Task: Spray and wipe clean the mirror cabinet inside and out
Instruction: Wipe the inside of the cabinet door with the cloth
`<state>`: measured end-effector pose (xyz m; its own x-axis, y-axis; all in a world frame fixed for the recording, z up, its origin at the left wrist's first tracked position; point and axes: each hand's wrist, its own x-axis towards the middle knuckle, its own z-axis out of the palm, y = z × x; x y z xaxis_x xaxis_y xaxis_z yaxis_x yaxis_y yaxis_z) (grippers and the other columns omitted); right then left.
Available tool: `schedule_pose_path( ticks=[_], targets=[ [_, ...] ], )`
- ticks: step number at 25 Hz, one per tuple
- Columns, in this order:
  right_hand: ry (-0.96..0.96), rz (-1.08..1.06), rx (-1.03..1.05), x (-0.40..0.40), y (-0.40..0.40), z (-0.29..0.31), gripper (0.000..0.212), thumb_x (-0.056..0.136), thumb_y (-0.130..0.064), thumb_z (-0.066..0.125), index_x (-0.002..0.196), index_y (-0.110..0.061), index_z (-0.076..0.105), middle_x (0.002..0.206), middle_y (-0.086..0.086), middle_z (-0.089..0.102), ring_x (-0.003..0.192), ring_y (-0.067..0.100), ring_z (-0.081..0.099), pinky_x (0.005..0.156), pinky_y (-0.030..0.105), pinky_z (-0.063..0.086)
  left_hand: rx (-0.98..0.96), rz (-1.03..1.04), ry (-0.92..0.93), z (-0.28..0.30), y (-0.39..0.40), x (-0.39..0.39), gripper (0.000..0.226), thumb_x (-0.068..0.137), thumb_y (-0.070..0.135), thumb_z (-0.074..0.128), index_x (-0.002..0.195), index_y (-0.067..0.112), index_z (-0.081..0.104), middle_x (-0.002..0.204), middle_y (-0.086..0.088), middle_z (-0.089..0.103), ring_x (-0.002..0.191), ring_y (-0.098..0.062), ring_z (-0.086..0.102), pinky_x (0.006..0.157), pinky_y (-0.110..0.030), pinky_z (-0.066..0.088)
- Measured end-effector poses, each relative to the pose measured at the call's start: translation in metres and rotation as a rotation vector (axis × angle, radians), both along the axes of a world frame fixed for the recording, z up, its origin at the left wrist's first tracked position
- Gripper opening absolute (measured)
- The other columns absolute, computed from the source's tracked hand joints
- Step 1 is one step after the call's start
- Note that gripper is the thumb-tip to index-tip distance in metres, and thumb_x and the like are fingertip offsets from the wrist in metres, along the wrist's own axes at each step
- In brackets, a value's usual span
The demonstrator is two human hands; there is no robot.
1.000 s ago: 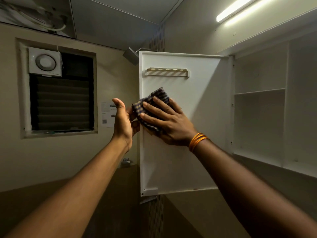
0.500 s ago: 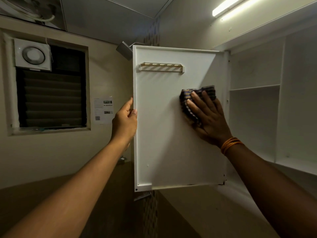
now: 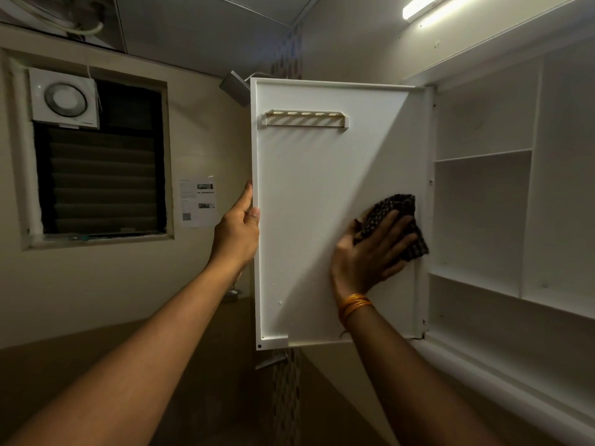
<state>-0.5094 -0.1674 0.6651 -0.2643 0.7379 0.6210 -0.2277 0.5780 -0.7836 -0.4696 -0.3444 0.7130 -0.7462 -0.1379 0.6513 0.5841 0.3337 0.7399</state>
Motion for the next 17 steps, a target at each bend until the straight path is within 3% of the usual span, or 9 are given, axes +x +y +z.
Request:
schedule_pose_path(
  ticks=[3,6,9,11,13,15,17],
  targets=[
    [-0.033,0.122,-0.141,0.008,-0.037,0.014,0.076,0.098,-0.053,0.04,0.163,-0.025,0.013,0.171,0.0,0.001,0.158,0.029,-0.002,0.122,0.061,0.009,0.007,-0.016,-0.007,-0.001,0.0,0.002,0.048,0.107,0.031,0.04,0.15,0.048,0.028,0.148,0.013,0.048,0.118,-0.01,0.057,0.104,-0.038,0.049],
    [-0.02,0.165,0.008,0.016,-0.074,0.011,0.076,0.099,-0.054,0.037,0.163,-0.026,0.006,0.171,-0.001,-0.006,0.157,0.028,-0.01,0.122,0.058,-0.001,0.028,-0.049,-0.034,-0.002,-0.003,0.003,0.045,0.104,0.036,0.041,0.145,0.052,0.033,0.146,0.016,0.049,0.119,-0.01,0.057,0.104,-0.041,0.049],
    [-0.011,0.245,0.245,0.022,-0.099,0.003,0.079,0.098,-0.054,0.035,0.163,-0.029,-0.001,0.17,-0.002,-0.015,0.155,0.025,-0.022,0.122,0.052,-0.013,0.094,-0.137,-0.078,-0.005,-0.01,0.0,0.054,0.082,0.072,0.044,0.135,0.064,0.04,0.144,0.015,0.054,0.126,-0.014,0.056,0.106,-0.047,0.047],
    [0.009,0.275,0.469,0.024,-0.099,-0.008,0.08,0.096,-0.053,0.04,0.163,-0.03,0.003,0.171,-0.003,-0.012,0.156,0.023,-0.021,0.122,0.049,-0.015,0.127,-0.154,-0.089,-0.005,-0.01,0.002,0.063,0.068,0.094,0.037,0.125,0.071,0.045,0.143,0.012,0.055,0.127,-0.015,0.056,0.105,-0.047,0.047],
    [0.052,0.254,0.771,0.022,-0.084,-0.024,0.077,0.095,-0.05,0.045,0.163,-0.03,0.014,0.172,-0.002,0.001,0.158,0.025,-0.01,0.123,0.054,-0.008,0.123,-0.15,-0.062,-0.003,-0.007,0.012,0.073,0.064,0.1,0.024,0.126,0.068,0.045,0.143,0.009,0.056,0.125,-0.016,0.057,0.104,-0.045,0.048],
    [0.139,0.202,1.054,0.018,-0.058,-0.039,0.067,0.099,-0.045,0.051,0.16,-0.028,0.029,0.17,0.0,0.018,0.158,0.028,0.005,0.122,0.06,0.011,0.084,-0.099,-0.054,-0.005,-0.003,0.014,0.083,0.071,0.096,0.011,0.137,0.058,0.043,0.14,0.011,0.057,0.12,-0.015,0.057,0.101,-0.04,0.049],
    [0.239,0.178,1.298,0.014,-0.024,-0.045,0.06,0.099,-0.042,0.055,0.155,-0.025,0.04,0.165,0.002,0.03,0.157,0.03,0.017,0.12,0.061,0.022,0.058,-0.016,-0.042,-0.006,0.002,0.015,0.078,0.081,0.087,0.007,0.142,0.052,0.042,0.135,0.013,0.058,0.114,-0.017,0.059,0.098,-0.039,0.05]
  ],
)
